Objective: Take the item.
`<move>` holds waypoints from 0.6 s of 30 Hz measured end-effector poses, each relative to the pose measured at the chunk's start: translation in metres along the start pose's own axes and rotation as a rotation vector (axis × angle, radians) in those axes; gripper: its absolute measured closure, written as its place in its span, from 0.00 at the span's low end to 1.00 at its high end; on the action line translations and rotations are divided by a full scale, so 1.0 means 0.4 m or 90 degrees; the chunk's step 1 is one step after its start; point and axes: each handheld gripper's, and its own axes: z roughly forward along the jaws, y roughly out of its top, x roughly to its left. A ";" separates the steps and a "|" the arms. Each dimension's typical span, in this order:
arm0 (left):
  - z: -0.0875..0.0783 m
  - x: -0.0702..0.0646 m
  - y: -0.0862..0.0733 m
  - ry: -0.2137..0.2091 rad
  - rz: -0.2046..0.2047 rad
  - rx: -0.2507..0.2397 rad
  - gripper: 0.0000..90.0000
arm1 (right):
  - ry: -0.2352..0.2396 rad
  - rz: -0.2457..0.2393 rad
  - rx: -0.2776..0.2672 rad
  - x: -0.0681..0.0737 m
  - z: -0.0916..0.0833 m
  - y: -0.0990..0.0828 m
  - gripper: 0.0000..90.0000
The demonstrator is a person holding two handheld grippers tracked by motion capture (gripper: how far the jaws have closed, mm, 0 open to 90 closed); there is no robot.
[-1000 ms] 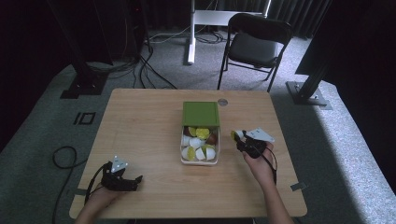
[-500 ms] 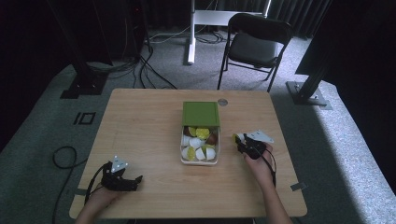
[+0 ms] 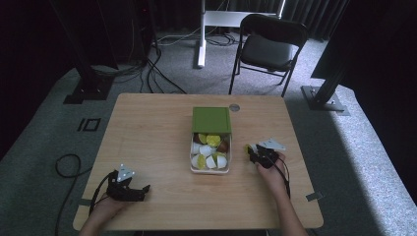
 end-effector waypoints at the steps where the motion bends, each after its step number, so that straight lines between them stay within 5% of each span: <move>1: 0.000 0.000 0.000 0.000 0.000 0.000 0.03 | 0.000 0.000 0.002 -0.001 0.000 0.000 0.64; 11: 0.000 0.000 0.000 0.000 0.000 0.000 0.03 | 0.003 0.010 -0.024 -0.020 -0.027 0.025 0.44; 18: 0.000 0.000 0.000 0.000 0.000 0.000 0.03 | 0.061 -0.034 -0.025 -0.026 -0.063 0.031 0.26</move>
